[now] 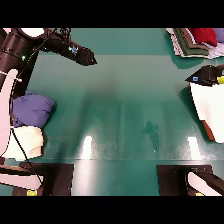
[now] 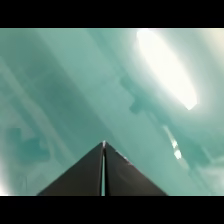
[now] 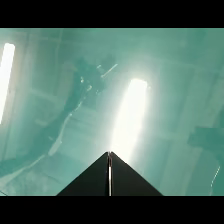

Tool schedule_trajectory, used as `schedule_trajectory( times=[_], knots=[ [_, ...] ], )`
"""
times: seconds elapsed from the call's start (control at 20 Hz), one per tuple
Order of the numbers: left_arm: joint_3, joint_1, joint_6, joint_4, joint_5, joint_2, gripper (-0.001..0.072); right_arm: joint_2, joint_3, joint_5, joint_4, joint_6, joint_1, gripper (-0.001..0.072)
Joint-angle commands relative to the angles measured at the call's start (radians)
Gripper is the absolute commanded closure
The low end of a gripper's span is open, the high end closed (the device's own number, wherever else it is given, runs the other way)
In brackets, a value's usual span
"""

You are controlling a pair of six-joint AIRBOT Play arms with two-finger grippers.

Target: Fold the shirts.

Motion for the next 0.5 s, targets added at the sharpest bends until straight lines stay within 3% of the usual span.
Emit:
schedule_trajectory(
  times=[0.0, 0.1, 0.45],
  knots=[
    [-0.001, 0.063, -0.055, 0.116, -0.160, 0.014, 0.0678, 0.000, 0.001, 0.013, 0.000, 0.000, 0.001, 0.0693],
    [-0.027, 0.155, -0.098, 0.185, -0.177, 0.067, 0.0678, 0.001, 0.001, 0.018, 0.000, 0.000, 0.001, 0.0693],
    [-0.434, 0.624, -0.103, 0.201, -0.130, 0.400, 0.0676, 0.000, 0.001, 0.027, 0.000, 0.000, 0.001, 0.0693]
  ],
)
